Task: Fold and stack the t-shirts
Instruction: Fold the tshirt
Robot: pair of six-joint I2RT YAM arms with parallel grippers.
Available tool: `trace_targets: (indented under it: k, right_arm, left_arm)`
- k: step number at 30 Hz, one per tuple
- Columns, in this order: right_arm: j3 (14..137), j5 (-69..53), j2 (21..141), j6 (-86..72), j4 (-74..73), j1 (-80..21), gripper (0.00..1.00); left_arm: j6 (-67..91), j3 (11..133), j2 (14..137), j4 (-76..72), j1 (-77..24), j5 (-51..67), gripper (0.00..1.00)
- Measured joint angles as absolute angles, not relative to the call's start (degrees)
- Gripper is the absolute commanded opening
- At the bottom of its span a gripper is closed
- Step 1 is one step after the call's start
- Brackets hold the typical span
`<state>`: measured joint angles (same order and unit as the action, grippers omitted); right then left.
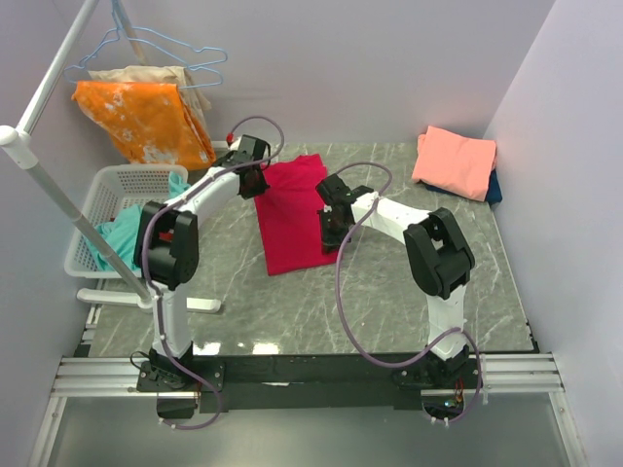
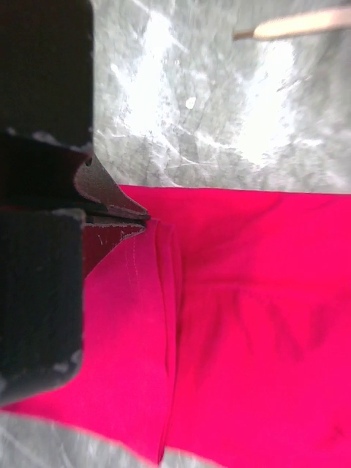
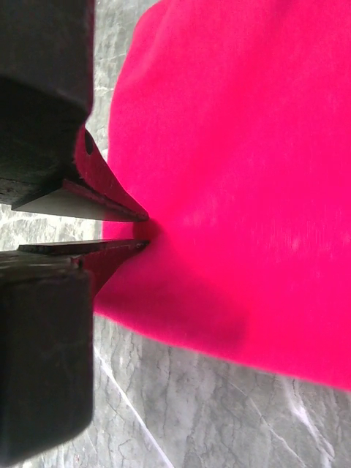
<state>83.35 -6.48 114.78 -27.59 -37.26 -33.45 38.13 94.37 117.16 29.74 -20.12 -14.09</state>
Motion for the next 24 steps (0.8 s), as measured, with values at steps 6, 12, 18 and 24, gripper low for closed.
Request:
trace_targets:
  k: [6,12,18,24]
  right_arm:
    - [83.4,-6.5,114.8,-27.6,-37.2,-33.5,0.2]
    - [83.4,-6.5,114.8,-27.6,-37.3,-33.5,0.21]
    - [83.7,-6.0,114.8,-27.8,-37.6,-33.5,0.25]
    - [84.1,-3.6,114.8,-28.7,-37.8,-33.4,0.3]
  left_arm:
    - [38.2,94.2,114.6,29.2,-20.1,-15.9,0.01]
    - [38.3,94.4,115.2,29.8,-20.1,-17.7,0.12]
    - [38.0,97.7,121.8,31.0,-20.1,-17.9,0.63]
    - [38.1,96.1,122.0,31.0,-19.9,-18.7,0.73]
